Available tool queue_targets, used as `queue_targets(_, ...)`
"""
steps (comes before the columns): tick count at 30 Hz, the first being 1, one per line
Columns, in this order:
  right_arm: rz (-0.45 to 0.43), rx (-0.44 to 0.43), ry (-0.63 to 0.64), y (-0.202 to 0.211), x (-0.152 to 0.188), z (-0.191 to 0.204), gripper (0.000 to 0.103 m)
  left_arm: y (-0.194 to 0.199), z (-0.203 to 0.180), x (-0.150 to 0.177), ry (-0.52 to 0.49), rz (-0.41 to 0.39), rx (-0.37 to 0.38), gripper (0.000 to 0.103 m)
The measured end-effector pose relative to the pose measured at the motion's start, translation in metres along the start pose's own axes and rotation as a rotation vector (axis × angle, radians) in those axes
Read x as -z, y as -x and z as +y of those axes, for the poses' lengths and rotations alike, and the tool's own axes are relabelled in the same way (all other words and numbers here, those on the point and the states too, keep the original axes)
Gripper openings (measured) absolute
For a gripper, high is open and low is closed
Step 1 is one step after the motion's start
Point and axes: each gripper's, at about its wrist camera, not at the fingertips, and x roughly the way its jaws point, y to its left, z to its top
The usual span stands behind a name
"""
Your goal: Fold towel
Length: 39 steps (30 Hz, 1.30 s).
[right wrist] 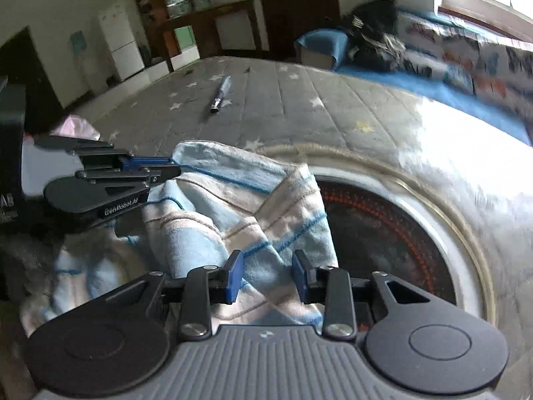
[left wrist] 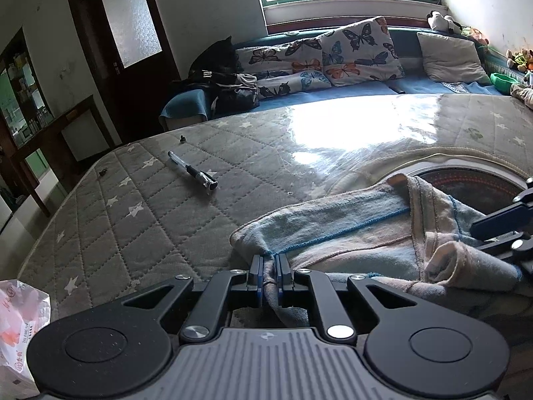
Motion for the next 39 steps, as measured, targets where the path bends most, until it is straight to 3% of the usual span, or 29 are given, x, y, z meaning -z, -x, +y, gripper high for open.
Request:
queue_targets(3, -0.006, 0.026, 0.034, 0.002, 0.001, 0.008, 0.006, 0.0, 0.0, 0.0, -0.001, 0.001, -0.002, 0.01)
queue_targets(4, -0.014, 0.033, 0.044, 0.004, 0.002, 0.01, 0.003, 0.0, 0.0, -0.001, 0.001, 0.002, -0.002, 0.01)
queue_targets(9, -0.091, 0.098, 0.066, 0.029, 0.003, 0.012, 0.002, 0.002, 0.003, -0.007, 0.022, 0.004, 0.001, 0.007)
queue_targets(18, -0.272, 0.43, -0.04, 0.107, -0.013, -0.064, 0.002, -0.003, 0.001, -0.055, -0.028, -0.095, -0.06, 0.003)
queue_targets(21, -0.281, 0.525, -0.107, 0.116, -0.009, -0.099, 0.002, -0.009, -0.001, -0.076, -0.057, -0.147, -0.114, 0.002)
queue_targets(25, -0.23, 0.623, -0.166, 0.105, 0.006, -0.139, 0.002, -0.024, -0.004, -0.097, -0.092, -0.204, -0.204, 0.002)
queue_targets(28, -0.168, 0.604, -0.259, 0.091, 0.023, -0.166, 0.002, -0.03, 0.01, -0.103, -0.001, -0.142, -0.086, 0.003)
queue_targets(32, -0.126, 0.597, -0.298, 0.075, 0.037, -0.182, 0.002, -0.035, 0.011, -0.091, 0.011, -0.084, 0.035, 0.006)
queue_targets(33, -0.121, 0.594, -0.306, 0.072, 0.039, -0.184, 0.002, -0.037, 0.01, -0.088, 0.005, -0.069, 0.058, 0.011)
queue_targets(37, -0.122, 0.579, -0.317, 0.07, 0.043, -0.186, 0.002, -0.053, -0.001, -0.083, -0.014, -0.034, 0.055, 0.051)
queue_targets(39, -0.119, 0.576, -0.316, 0.072, 0.044, -0.185, 0.003, -0.06, -0.003, -0.083, -0.002, -0.014, 0.077, 0.051)
